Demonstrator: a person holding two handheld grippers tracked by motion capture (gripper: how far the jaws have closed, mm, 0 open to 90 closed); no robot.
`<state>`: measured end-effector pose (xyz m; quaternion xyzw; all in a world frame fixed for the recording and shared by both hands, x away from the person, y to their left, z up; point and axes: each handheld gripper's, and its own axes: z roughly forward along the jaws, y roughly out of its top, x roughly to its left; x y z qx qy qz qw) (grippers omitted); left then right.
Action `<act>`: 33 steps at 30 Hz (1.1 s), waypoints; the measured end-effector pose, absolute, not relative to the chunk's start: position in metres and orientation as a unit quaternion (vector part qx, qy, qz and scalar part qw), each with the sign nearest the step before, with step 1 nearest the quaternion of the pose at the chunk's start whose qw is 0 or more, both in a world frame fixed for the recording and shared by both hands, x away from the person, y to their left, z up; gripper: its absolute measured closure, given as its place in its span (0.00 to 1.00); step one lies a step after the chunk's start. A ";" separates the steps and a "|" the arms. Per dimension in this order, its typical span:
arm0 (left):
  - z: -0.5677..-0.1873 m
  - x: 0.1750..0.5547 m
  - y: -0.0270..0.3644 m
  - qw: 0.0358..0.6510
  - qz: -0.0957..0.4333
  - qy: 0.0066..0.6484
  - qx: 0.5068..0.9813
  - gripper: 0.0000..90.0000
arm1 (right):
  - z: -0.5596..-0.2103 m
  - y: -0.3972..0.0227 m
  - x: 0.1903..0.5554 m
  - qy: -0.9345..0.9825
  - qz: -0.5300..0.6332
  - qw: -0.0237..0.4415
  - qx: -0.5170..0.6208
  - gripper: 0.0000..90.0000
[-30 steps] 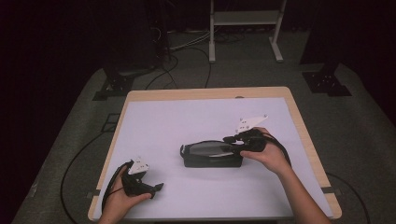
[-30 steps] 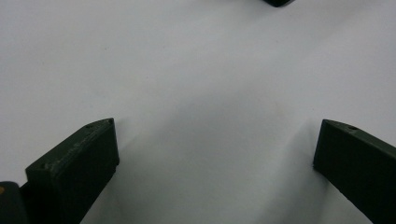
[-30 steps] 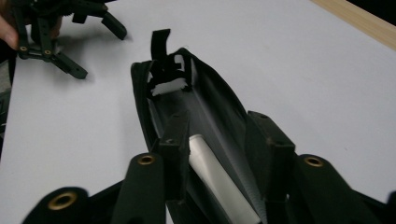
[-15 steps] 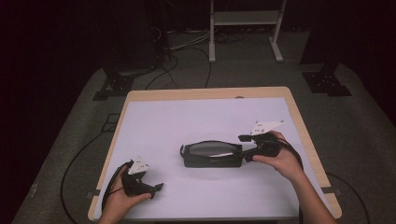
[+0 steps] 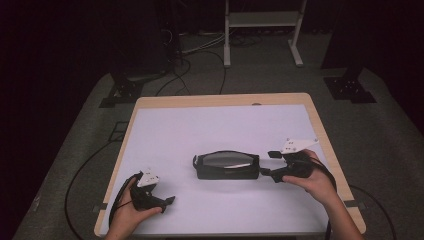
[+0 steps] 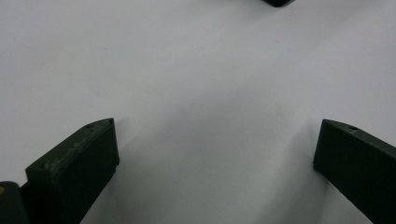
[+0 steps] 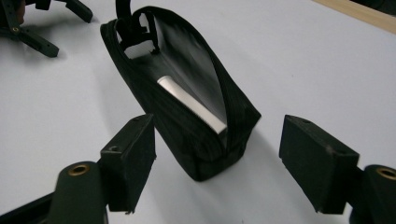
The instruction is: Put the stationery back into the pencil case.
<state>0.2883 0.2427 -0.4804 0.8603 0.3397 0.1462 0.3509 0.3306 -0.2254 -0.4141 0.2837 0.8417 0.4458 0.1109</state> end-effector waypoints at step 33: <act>-0.480 0.288 0.243 0.351 0.146 0.340 0.860 0.00 | -0.469 -0.284 0.281 0.844 0.388 0.115 0.353 0.20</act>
